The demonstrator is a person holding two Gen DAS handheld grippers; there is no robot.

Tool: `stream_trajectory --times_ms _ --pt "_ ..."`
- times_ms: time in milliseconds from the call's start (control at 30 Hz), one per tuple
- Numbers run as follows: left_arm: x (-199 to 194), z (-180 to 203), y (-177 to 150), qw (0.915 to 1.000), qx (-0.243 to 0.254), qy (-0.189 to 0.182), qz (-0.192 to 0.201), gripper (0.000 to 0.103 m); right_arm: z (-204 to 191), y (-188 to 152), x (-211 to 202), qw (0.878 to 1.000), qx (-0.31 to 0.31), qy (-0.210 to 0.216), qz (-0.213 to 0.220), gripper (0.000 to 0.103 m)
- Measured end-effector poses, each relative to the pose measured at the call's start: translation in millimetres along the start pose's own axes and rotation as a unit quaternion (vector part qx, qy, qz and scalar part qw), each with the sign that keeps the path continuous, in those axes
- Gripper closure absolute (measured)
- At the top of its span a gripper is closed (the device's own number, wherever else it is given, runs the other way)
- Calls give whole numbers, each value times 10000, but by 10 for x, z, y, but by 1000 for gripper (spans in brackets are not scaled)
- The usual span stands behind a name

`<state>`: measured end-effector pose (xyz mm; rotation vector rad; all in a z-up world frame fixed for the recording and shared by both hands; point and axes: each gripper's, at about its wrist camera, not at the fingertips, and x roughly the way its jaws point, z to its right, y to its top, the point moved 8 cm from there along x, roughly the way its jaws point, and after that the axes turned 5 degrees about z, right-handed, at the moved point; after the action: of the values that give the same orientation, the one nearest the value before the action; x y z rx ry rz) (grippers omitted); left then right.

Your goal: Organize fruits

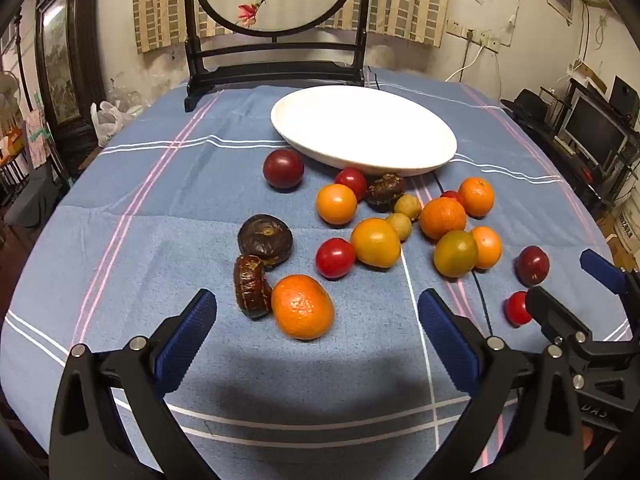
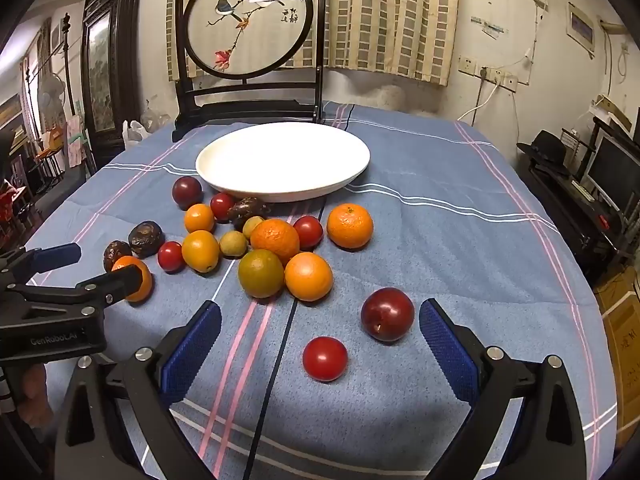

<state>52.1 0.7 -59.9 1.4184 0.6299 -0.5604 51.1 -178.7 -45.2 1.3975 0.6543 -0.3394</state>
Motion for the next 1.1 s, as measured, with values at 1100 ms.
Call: stream_trajectory --times_ms 1100 --pt "-207 -2 71 9992 15 89 390 4 -46 14 -146 9999 23 2 109 3"
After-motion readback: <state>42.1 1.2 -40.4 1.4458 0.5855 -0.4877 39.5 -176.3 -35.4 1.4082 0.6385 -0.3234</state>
